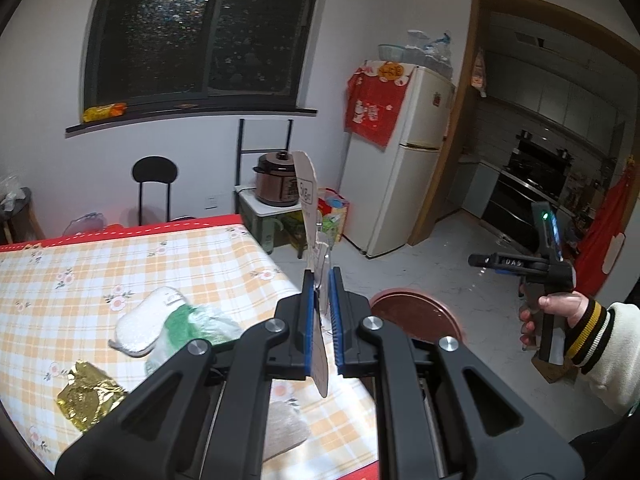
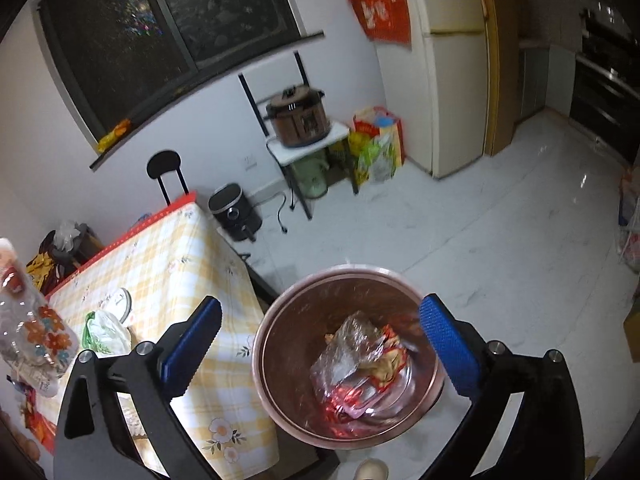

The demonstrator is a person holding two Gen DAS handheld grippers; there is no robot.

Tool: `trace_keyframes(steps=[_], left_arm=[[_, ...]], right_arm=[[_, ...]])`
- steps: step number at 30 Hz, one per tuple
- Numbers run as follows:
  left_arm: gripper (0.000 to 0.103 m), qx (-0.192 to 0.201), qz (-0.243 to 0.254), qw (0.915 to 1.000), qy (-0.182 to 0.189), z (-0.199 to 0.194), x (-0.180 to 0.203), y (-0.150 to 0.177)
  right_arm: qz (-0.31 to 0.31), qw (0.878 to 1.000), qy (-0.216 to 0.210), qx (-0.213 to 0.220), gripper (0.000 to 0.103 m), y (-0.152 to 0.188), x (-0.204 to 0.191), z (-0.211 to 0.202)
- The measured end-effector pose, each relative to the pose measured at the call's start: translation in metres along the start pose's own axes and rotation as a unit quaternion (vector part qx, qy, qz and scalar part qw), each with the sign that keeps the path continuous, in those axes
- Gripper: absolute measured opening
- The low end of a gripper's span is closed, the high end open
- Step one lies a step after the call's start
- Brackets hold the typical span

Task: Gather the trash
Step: 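Lower the white knife over the brown bin and open the left tool, then move both tools back over the table toward the remaining trash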

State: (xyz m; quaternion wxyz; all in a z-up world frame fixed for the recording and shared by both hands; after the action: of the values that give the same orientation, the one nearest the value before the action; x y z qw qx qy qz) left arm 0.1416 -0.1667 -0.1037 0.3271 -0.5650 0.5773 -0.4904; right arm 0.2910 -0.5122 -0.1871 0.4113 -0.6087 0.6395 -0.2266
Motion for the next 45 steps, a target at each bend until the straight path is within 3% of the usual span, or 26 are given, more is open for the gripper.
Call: trace_keyframes(steps=[12,20,31,32,34,38,42,45], left_arm=[[0.012,-0.024,0.006,0.9952,0.095,0.063,0.077,0.013],[0.012,-0.064,0.005,0.9850,0.160,0.119,0.141,0.043],[0.012,-0.122,0.022,0.9701,0.209,0.189,0.209,0.083],[0.014,-0.125,0.022,0.9688,0.213,0.193,0.212,0.084],[0.041,-0.132,0.025,0.9661,0.220,0.201,0.218,0.088],[0.058,-0.128,0.026,0.9679,0.214,0.208,0.221,0.085],[0.086,-0.109,0.022,0.9730,0.202,0.198,0.207,0.072],[0.095,-0.097,0.026,0.9783,0.181,0.183,0.191,0.064]], right_arm=[[-0.007,0.998,-0.017,0.062,0.098,-0.036,0.021,-0.074],[0.000,0.997,0.013,0.082,0.098,-0.045,0.066,-0.114],[0.027,0.994,0.069,0.084,0.098,-0.034,0.130,-0.141],[0.030,0.993,0.073,0.084,0.098,-0.033,0.134,-0.143],[0.036,0.993,0.076,0.083,0.098,-0.031,0.142,-0.144],[0.041,0.993,0.075,0.082,0.098,-0.029,0.146,-0.143],[0.042,0.994,0.063,0.081,0.098,-0.031,0.141,-0.136],[0.040,0.995,0.049,0.080,0.098,-0.032,0.132,-0.129]])
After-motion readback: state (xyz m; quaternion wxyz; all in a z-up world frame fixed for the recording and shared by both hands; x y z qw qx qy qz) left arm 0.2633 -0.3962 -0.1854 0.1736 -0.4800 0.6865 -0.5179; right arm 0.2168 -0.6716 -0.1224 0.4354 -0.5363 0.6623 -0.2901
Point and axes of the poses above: each gripper's, at about its wrist camera, not at the fingertips, and z roughly the way its jaws point, x to its right, y to its underside, the point moved 3 cm from there along z, roughly the way its jaws point, and after that the axes turned 15 degrees about x, right-handed, at the moved point
